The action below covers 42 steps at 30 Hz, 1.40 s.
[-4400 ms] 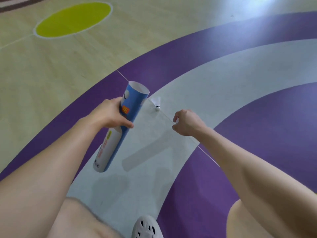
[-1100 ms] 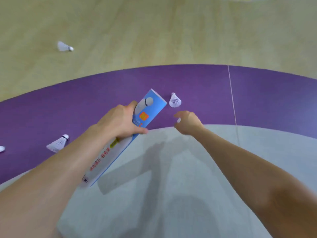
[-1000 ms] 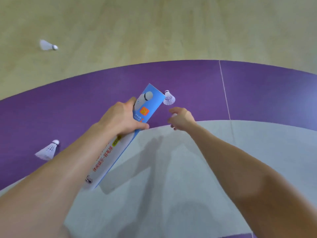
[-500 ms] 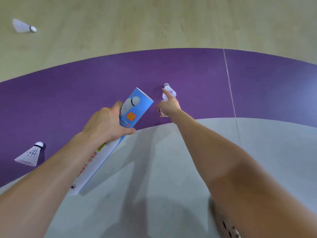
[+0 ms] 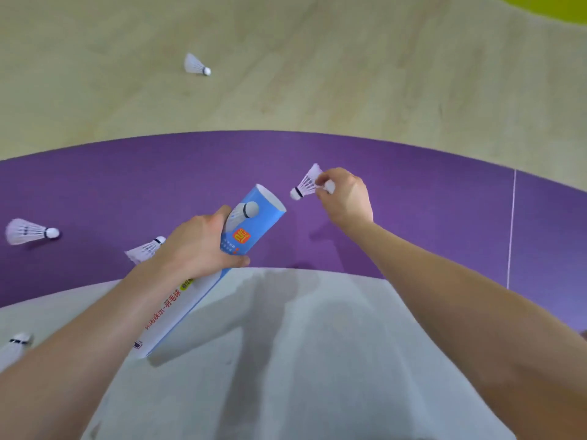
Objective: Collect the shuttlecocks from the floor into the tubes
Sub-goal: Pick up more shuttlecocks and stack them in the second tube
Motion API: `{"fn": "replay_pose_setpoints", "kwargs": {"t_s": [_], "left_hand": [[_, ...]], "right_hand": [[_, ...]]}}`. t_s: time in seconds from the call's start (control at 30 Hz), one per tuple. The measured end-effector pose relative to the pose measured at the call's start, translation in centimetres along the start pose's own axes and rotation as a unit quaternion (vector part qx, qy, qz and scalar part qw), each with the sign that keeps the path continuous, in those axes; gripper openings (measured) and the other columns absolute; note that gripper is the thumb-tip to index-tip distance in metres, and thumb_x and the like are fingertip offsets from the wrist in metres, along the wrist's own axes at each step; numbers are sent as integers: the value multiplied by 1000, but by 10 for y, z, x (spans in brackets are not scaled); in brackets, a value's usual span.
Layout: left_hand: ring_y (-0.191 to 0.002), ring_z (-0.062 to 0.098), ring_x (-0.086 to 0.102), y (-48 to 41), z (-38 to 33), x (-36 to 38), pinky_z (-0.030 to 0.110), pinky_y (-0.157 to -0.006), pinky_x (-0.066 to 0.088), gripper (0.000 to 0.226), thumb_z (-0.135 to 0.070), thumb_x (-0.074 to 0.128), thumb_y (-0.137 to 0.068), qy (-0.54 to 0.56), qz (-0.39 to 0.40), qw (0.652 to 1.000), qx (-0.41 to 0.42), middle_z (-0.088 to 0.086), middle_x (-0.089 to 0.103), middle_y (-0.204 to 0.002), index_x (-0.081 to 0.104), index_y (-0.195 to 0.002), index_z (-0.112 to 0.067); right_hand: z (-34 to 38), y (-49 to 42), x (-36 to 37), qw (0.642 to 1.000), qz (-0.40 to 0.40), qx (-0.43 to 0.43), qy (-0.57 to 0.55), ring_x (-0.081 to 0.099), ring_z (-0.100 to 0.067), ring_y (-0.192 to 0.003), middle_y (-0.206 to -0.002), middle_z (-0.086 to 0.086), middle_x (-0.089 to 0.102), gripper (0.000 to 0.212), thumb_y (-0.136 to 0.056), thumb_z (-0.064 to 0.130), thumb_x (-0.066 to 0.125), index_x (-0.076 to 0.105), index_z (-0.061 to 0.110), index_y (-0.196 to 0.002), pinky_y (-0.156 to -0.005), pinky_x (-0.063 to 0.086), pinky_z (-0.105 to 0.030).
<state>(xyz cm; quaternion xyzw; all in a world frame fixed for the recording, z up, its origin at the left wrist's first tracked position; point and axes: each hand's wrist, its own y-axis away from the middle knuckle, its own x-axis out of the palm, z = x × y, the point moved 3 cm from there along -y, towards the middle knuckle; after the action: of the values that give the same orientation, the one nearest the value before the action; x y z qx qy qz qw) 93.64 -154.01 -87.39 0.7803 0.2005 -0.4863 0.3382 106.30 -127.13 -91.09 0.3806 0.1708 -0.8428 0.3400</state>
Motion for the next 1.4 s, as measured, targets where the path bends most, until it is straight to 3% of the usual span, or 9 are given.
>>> {"fn": "replay_pose_setpoints", "kwargs": {"t_s": [0.07,0.2,0.3,0.47,0.63,0.8,1.07,1.17,1.4], "left_hand": [[-81,21,66,3,8,-4,40,-70,57,65,-62,91,-72,-3,-6,1000,-4,-4,68,-89,48,-105,-27],[-80,20,66,7,16,-3,40,-69,55,62,-60,91,-74,12,-14,1000,7,-6,66,-89,47,-102,-27],[-82,20,66,10,20,1,39,-69,53,60,-60,90,-76,9,-10,1000,17,-7,67,-91,47,-103,-27],[-82,16,66,25,35,2,37,-67,52,57,-58,90,-78,9,-8,1000,7,-8,67,-92,47,-102,-29],[-81,16,66,36,44,-12,39,-67,54,57,-59,89,-78,25,-21,999,1,-9,68,-91,47,-102,-29],[-84,18,65,45,48,-24,41,-69,55,59,-60,90,-73,14,-48,999,13,-11,65,-94,45,-102,-35],[-89,15,64,63,65,-46,40,-71,54,62,-52,95,-73,30,-63,998,6,-11,65,-99,48,-111,-39],[-89,13,65,79,78,-60,40,-73,55,62,-48,97,-72,38,-70,997,-23,-12,68,-98,51,-112,-35],[-92,12,65,136,147,-95,38,-75,52,66,-53,98,-71,58,-38,986,-152,-10,68,-103,51,-115,-35]], "right_hand": [[31,4,-14,995,3,-99,21,65,-26,-91,-103,4,70,11,-96,17,65,70,20,-105,-77,52,-38],[62,39,-27,984,18,-179,-4,62,-21,-88,-106,11,69,30,-101,22,61,54,28,-129,-72,50,-34],[69,45,-28,988,-34,-144,-54,64,-13,-94,-110,10,72,19,-99,17,63,70,23,-116,-79,50,-25],[84,49,-38,980,-72,-43,-181,65,-4,-84,-98,14,74,7,-97,23,69,75,24,-99,-64,43,-8],[111,71,-24,969,18,-47,-240,65,-8,-67,-75,19,71,8,-95,24,72,75,31,-91,-57,53,-24],[133,95,-2,947,259,-143,-122,67,-27,-70,-76,-3,71,18,-92,15,64,75,25,-102,-68,61,-42],[150,101,-13,960,154,-179,-148,63,8,-90,-106,21,69,31,-89,11,65,77,26,-113,-74,41,-4],[164,106,-18,961,72,-203,-174,64,-1,-100,-113,15,70,23,-90,14,66,76,25,-106,-81,47,-9],[176,122,42,954,167,-248,-21,63,-16,-84,-94,10,69,6,-94,28,65,70,25,-94,-77,54,-38]]}}
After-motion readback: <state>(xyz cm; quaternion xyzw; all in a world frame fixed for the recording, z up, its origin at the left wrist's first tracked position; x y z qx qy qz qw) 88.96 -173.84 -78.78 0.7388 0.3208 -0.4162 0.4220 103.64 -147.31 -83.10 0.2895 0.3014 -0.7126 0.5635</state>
